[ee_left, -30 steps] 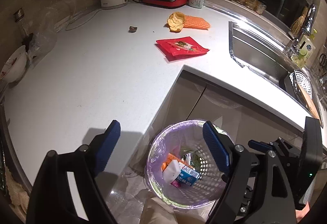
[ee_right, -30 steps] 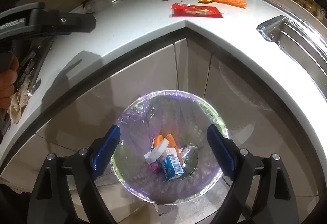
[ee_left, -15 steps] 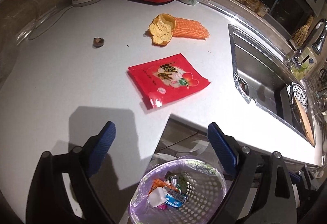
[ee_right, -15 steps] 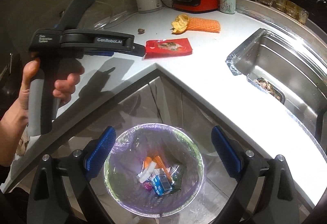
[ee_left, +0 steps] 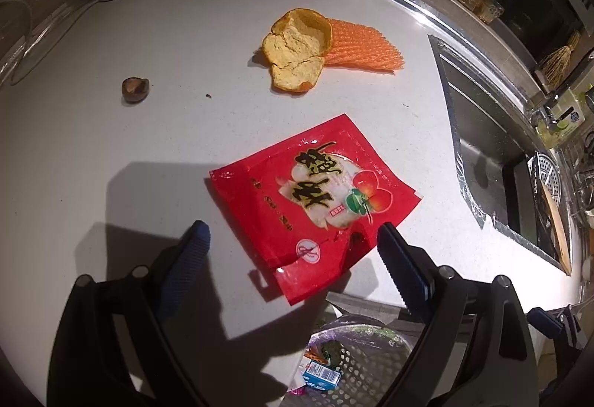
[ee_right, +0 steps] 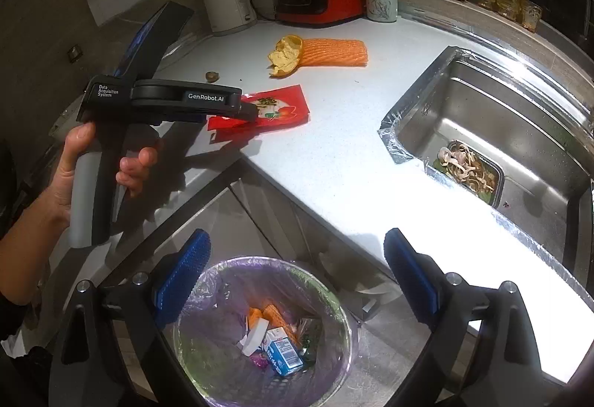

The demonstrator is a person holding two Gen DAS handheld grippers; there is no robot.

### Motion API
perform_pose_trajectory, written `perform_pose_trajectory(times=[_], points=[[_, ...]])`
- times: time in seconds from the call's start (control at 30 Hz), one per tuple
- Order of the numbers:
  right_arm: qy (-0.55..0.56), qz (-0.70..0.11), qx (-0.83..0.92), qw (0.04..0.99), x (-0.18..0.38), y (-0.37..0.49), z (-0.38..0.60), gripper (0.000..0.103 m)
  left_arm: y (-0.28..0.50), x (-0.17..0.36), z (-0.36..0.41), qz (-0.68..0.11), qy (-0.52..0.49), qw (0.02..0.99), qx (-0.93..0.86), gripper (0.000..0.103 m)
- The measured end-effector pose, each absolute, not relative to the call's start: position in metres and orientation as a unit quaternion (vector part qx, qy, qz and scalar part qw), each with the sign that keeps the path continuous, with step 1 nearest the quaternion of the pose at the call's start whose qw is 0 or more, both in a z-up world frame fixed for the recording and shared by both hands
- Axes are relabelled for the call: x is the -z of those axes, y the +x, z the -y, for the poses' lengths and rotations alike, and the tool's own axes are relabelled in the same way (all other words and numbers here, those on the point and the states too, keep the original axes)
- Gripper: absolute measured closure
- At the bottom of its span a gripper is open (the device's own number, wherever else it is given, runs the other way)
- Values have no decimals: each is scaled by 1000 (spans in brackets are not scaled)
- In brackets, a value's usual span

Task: Collect trash
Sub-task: 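Move the left gripper to the red snack wrapper and close on it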

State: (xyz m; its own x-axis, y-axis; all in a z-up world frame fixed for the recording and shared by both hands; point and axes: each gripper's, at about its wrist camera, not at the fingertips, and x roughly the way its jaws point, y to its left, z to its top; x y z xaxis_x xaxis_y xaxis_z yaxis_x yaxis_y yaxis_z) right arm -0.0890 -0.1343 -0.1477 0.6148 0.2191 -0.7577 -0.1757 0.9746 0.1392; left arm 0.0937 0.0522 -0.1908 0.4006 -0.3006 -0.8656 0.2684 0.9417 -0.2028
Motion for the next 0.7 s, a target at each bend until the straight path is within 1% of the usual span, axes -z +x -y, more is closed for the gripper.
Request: perform_pose_trajectory(times=[0.2, 0.3, 0.37, 0.4, 0.43, 0.47, 0.5, 0.57, 0.63, 0.7], points=[[30, -424, -98, 900, 145, -77, 142, 9, 103, 194, -44, -518, 3, 840, 160, 16], [30, -423, -95, 901, 143, -73, 145, 9, 105, 192, -36, -512, 25, 844, 160, 31], [31, -422, -93, 901, 142, -70, 147, 9, 105, 193, -32, -510, 41, 844, 159, 44], [33, -422, -92, 901, 142, -68, 148, 9, 105, 193, -30, -505, 52, 847, 155, 47], [34, -422, -91, 901, 141, -67, 149, 9, 105, 194, -30, -503, 60, 849, 153, 52], [35, -421, -91, 902, 141, -65, 149, 9, 106, 193, -29, -501, 65, 850, 151, 60], [35, -421, -91, 902, 140, -63, 150, 9, 106, 193, -30, -499, 66, 850, 151, 65], [34, -421, -92, 902, 140, -60, 150, 9, 109, 192, -33, -501, 59, 849, 154, 87], [33, -422, -92, 901, 140, -57, 149, 9, 113, 190, -36, -504, 49, 847, 162, 94], [34, -421, -94, 902, 140, -55, 149, 9, 114, 188, -39, -502, 46, 847, 167, 96]])
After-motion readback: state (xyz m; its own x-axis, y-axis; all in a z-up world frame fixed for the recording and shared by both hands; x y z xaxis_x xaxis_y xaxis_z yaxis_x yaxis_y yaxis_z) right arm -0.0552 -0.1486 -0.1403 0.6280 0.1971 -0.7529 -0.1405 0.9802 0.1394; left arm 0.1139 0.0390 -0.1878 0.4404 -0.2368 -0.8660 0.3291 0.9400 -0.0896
